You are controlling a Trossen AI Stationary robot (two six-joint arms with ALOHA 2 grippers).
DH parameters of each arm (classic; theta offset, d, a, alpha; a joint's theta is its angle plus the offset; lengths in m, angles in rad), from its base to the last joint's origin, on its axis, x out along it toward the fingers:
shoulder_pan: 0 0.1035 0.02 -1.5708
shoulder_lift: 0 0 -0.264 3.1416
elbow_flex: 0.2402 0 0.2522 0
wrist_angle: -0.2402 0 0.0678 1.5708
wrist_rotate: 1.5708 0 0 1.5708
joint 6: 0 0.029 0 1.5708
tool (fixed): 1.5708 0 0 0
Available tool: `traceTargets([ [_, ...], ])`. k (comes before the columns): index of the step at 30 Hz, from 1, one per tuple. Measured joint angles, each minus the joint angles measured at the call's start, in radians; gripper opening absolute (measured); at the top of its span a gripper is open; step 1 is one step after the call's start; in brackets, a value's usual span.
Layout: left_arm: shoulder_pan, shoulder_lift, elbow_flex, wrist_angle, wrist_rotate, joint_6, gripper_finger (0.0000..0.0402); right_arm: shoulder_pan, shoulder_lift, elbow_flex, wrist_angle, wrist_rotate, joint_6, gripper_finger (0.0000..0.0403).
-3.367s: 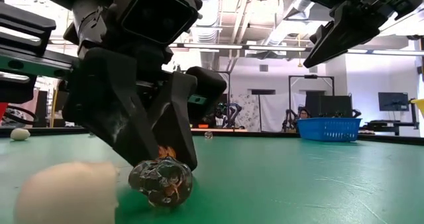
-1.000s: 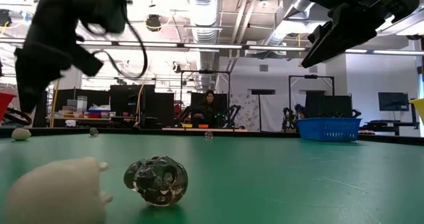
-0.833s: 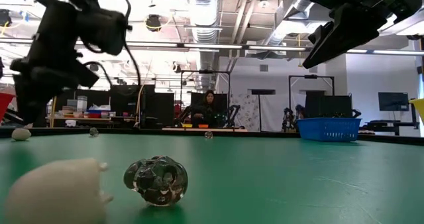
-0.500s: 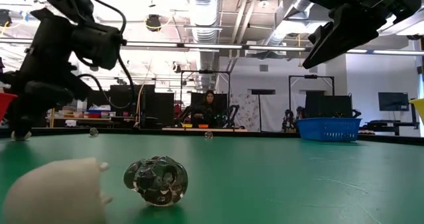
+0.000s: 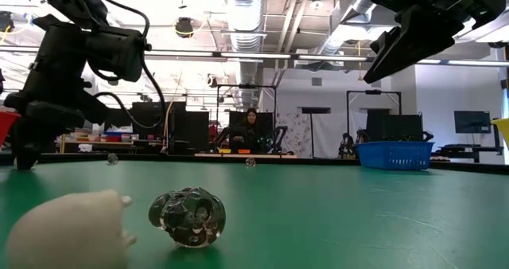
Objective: Sort Halloween decoration
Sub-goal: Put the white skull toy into the blue bin
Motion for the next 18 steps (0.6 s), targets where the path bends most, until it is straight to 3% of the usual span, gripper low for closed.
traceTargets([
  [10, 0.0, 0.001, -0.001, 0.009, -0.006, 0.071, 0.0158, 0.0, 0.0, 0.0, 0.0, 0.0, 0.001, 0.0166],
  [18, 0.0, 0.002, -0.002, 0.018, 0.001, 0.084, 0.0077, 0.0, 0.0, 0.0, 0.0, 0.0, 0.007, 0.0166],
])
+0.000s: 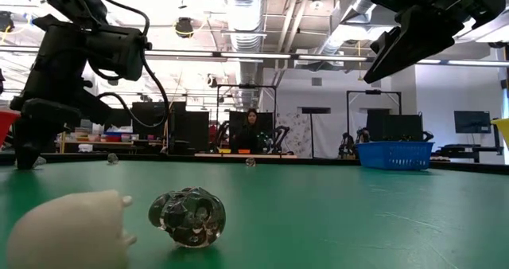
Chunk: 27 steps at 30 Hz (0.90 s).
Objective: Sort Halloween decoration
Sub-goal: Put the white skull toy into the blue bin
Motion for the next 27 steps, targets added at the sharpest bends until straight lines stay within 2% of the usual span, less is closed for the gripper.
traceTargets([
  [4, 0.0, -0.001, 0.0, -0.002, 0.0, 0.008, 0.0061, 0.0, 0.0, 0.0, 0.0, 0.0, 0.001, 0.0166],
  [9, 0.0, -0.006, 0.028, -0.005, -0.009, 0.075, 0.0078, 0.0, 0.0, 0.0, 0.0, 0.0, 0.003, 0.0166],
  [13, 0.001, -0.027, 0.091, 0.049, -0.031, 0.111, 0.0079, 0.0, 0.0, 0.0, -0.002, 0.0, 0.002, 0.0166],
  [16, -0.012, -0.033, 0.117, 0.147, 0.007, 0.134, 0.0069, 0.0, 0.0, 0.0, -0.007, 0.0, 0.002, 0.0166],
  [22, -0.074, -0.008, 0.133, 0.642, 0.047, 0.141, 0.0066, -0.003, -0.006, 0.0, -0.028, 0.007, 0.002, 0.0166],
  [27, -0.101, 0.119, 0.135, 1.094, -0.05, 0.236, 0.0066, -0.002, -0.04, 0.0, -0.056, 0.042, 0.0, 0.0166],
])
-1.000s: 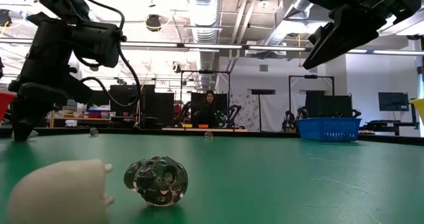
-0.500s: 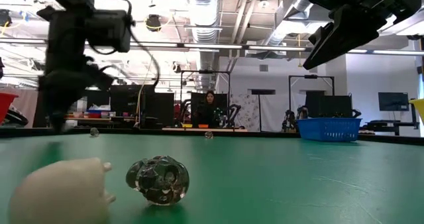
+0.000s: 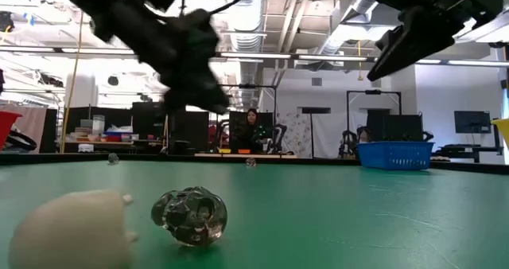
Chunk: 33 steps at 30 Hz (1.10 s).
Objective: Sort Halloween decoration
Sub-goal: Put the white skull toy into the blue bin
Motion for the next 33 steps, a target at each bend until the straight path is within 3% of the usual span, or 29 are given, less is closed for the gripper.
traceTargets([
  [4, 0.015, 0.195, 0.044, 0.317, -0.023, 0.125, 0.0066, 0.0, -0.039, 0.0, -0.034, 0.022, 0.016, 0.0166],
  [8, 0.071, 0.423, 0.21, 0.486, -0.116, 0.294, 0.0067, -0.003, -0.095, -0.001, -0.057, 0.114, 0.015, 0.0166],
  [10, 0.111, 0.531, 0.34, 0.476, -0.158, 0.365, 0.0067, -0.011, -0.136, 0.0, -0.06, 0.17, -0.005, 0.0166],
  [14, 0.19, 0.732, 0.618, 0.447, -0.112, 0.443, 0.0067, -0.035, -0.231, 0.0, -0.06, 0.204, -0.008, 0.0166],
  [19, 0.266, 0.95, 0.96, 0.44, -0.015, 0.406, 0.0067, -0.054, -0.359, 0.0, -0.107, 0.219, -0.008, 0.0166],
  [25, 0.314, 1.145, 1.344, 0.267, 0.072, 0.369, 0.0068, -0.08, -0.465, 0.0, -0.169, 0.227, -0.013, 0.0166],
  [29, 0.318, 1.252, 1.522, 0.189, 0.12, 0.349, 0.0068, -0.113, -0.495, 0.0, -0.174, 0.227, -0.04, 0.0166],
  [33, 0.316, 1.291, 1.593, 0.176, 0.094, 0.34, 0.0078, -0.146, -0.505, 0.0, -0.179, 0.226, -0.077, 0.0166],
])
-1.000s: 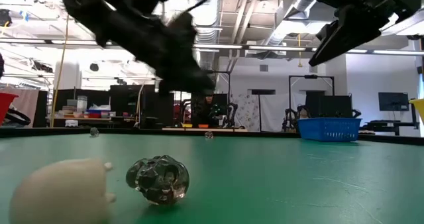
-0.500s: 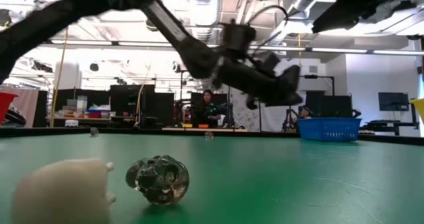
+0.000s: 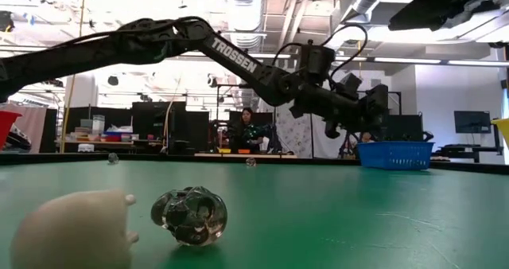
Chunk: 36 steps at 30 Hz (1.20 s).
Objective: Sort Halloween decoration
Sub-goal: Put the white skull toy into the blue bin, then put the black skull toy into the yellow bin
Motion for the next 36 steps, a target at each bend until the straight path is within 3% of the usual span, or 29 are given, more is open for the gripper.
traceTargets([
  [10, 0.003, 0.0, 0.001, -0.015, 0.001, 0.043, 0.0174, -0.059, 0.002, 0.0, -0.023, -0.002, -0.023, 0.0166],
  [12, 0.007, -0.015, 0.0, -0.087, 0.021, 0.047, 0.0185, -0.06, 0.002, 0.0, -0.036, -0.004, 0.0, 0.0166],
  [15, 0.012, -0.071, 0.0, -0.328, 0.019, 0.101, 0.0191, -0.058, 0.002, 0.0, -0.069, -0.038, 0.05, 0.0166],
  [17, 0.008, -0.136, 0.0, -0.554, -0.042, 0.191, 0.019, -0.056, 0.002, 0.0, -0.075, -0.089, 0.082, 0.0166],
  [22, -0.032, -0.372, -0.001, -1.145, -0.404, 0.375, 0.0182, -0.059, 0.068, 0.0, -0.023, -0.158, 0.147, 0.0166],
  [26, -0.02, -0.584, -0.01, -1.525, -0.555, 0.324, 0.0178, -0.099, 0.196, 0.0, 0.085, -0.159, 0.159, 0.0166],
  [30, 0.001, -0.697, -0.19, -1.653, -0.558, 0.223, 0.0178, -0.174, 0.364, 0.0, 0.25, -0.167, 0.159, 0.0166],
  [33, -0.018, -0.794, -0.431, -1.533, -0.542, 0.211, 0.0178, -0.271, 0.5, -0.001, 0.366, -0.252, 0.159, 0.0166],
  [36, -0.021, -1.059, -0.732, -1.333, -0.542, 0.206, 0.0178, -0.387, 0.645, 0.037, 0.476, -0.388, 0.159, 0.0166],
])
